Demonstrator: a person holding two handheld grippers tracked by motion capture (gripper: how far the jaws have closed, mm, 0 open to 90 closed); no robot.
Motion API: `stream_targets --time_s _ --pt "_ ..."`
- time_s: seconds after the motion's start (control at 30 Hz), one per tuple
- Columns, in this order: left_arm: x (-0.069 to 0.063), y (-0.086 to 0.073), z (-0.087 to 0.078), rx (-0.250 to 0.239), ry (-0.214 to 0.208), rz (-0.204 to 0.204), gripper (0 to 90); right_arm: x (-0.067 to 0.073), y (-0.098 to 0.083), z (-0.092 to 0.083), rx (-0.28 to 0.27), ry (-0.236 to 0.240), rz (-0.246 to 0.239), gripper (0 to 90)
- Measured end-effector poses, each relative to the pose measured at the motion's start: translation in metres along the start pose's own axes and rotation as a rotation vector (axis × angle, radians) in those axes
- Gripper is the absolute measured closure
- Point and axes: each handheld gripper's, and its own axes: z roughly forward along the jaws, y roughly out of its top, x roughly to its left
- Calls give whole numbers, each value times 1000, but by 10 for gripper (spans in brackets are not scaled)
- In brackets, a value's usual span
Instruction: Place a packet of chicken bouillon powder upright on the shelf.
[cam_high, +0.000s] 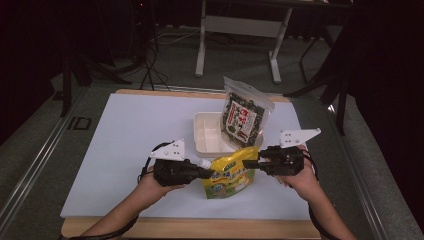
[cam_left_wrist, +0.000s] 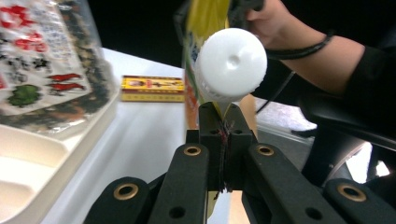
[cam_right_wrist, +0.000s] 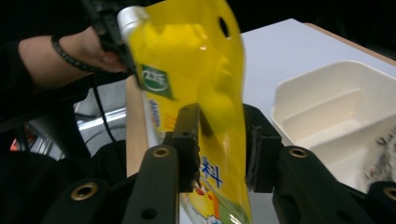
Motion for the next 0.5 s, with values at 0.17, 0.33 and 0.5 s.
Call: stream_targets --time_s 0.17,0.33,0.5 --pt "9 1 -4 -23 43 -20 892 3 3 -1 -5 13 -40 825" --pt "15 2 -3 -36 57 -34 893 9 5 6 8 24 -67 842" --pt "16 5 0 -15 88 -23 892 14 6 16 39 -17 -78 894"
